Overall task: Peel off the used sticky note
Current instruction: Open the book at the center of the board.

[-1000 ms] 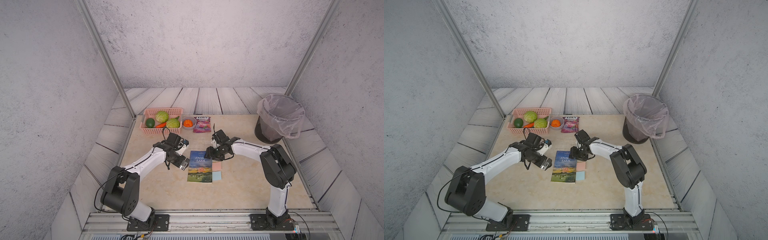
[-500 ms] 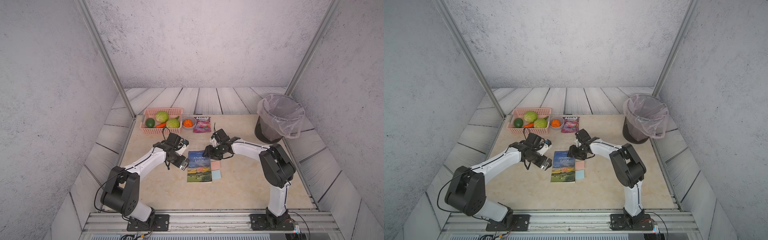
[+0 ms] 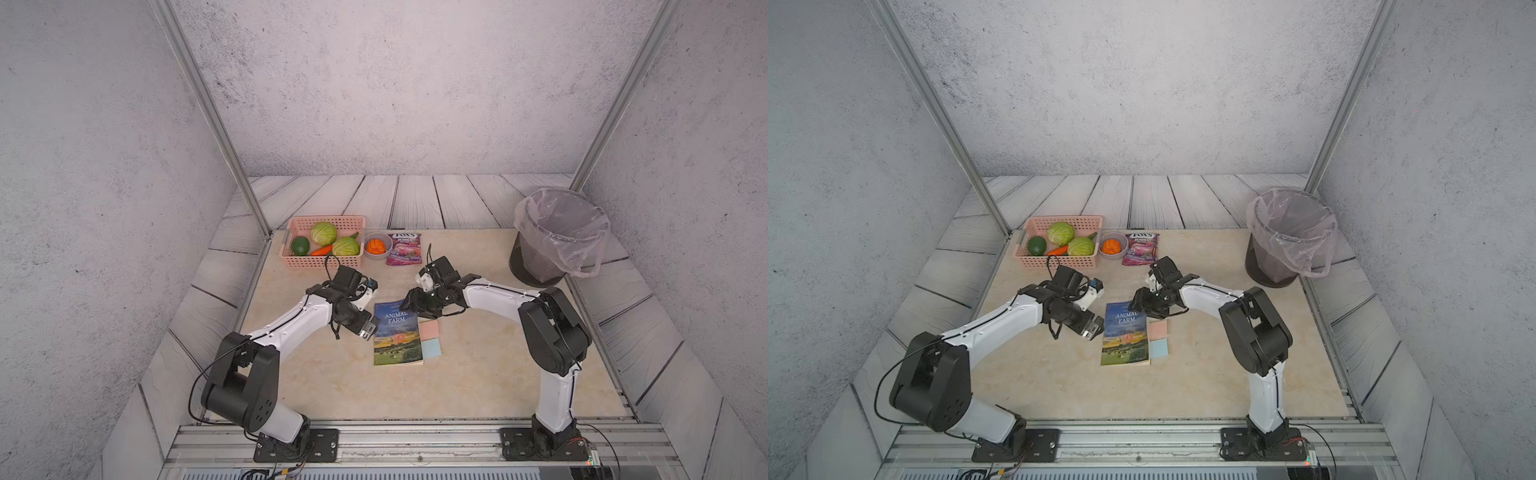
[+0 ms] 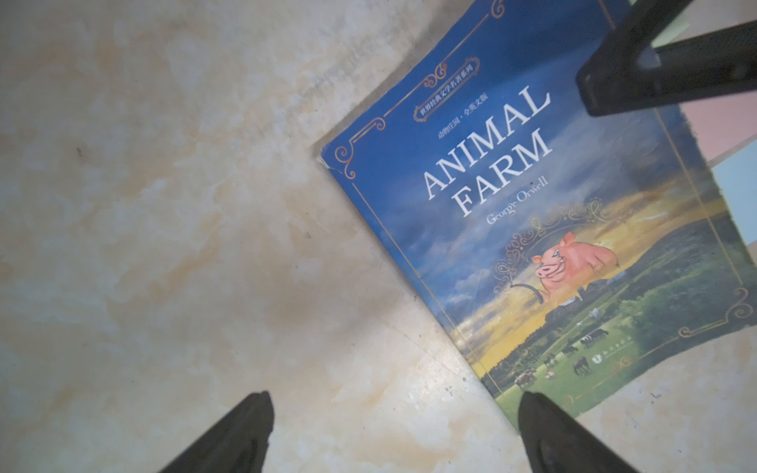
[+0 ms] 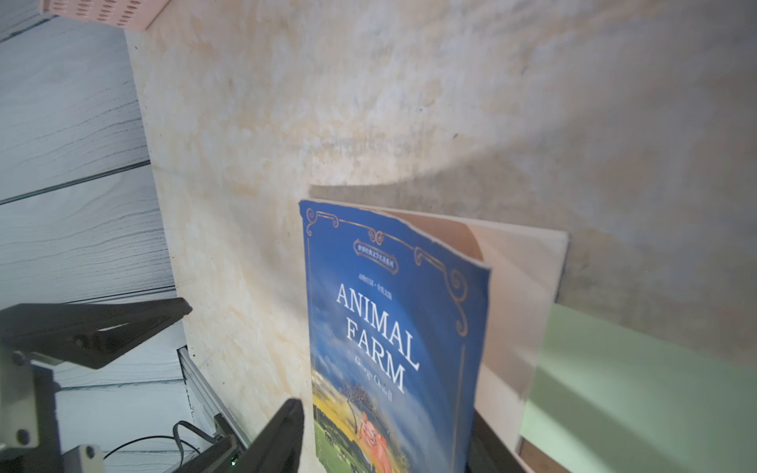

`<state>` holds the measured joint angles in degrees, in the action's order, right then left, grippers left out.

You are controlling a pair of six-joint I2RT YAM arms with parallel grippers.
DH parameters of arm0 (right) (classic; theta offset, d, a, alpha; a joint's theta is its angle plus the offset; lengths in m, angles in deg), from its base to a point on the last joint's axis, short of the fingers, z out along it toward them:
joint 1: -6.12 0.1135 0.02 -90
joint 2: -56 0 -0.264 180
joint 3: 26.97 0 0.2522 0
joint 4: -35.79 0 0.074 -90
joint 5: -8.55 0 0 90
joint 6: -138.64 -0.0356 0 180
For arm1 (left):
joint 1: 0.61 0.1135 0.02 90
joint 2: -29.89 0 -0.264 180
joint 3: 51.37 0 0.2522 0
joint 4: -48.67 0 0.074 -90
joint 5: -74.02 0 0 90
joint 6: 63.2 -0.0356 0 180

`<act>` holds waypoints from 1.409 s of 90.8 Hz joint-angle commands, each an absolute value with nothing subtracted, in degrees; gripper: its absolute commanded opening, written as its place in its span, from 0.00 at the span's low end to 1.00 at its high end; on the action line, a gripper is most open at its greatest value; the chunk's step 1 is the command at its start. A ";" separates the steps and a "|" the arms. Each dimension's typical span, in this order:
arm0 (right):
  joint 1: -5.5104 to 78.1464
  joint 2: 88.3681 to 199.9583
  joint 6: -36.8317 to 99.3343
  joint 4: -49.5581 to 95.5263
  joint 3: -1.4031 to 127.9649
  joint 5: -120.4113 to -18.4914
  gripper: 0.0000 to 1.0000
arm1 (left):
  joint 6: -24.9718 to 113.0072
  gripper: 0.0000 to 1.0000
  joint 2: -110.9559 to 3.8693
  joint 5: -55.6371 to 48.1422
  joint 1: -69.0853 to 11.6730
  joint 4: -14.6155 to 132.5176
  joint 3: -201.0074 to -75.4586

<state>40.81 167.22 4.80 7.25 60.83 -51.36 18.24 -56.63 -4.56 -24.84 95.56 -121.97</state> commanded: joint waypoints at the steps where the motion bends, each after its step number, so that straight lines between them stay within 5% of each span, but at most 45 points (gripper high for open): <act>1: 40.76 165.57 3.54 9.38 59.45 -48.81 0.60 | 18.23 0.99 -57.32 -3.76 -24.80 95.57 -121.31; 57: 41.00 162.27 -0.33 15.32 58.43 -39.44 0.60 | 18.34 0.97 -57.67 -3.67 -24.70 95.21 -121.28; 90: 40.85 163.70 9.08 -3.17 62.82 -58.67 0.61 | 18.26 0.97 -57.61 -3.76 -24.69 95.46 -121.33; 128: 40.55 168.16 11.64 -6.87 67.83 -62.62 0.62 | 18.08 0.97 -57.98 -3.63 -24.69 95.55 -121.29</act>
<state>40.75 166.08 10.09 -4.56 66.36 -61.16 18.22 -57.60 -4.14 -24.79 95.14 -121.95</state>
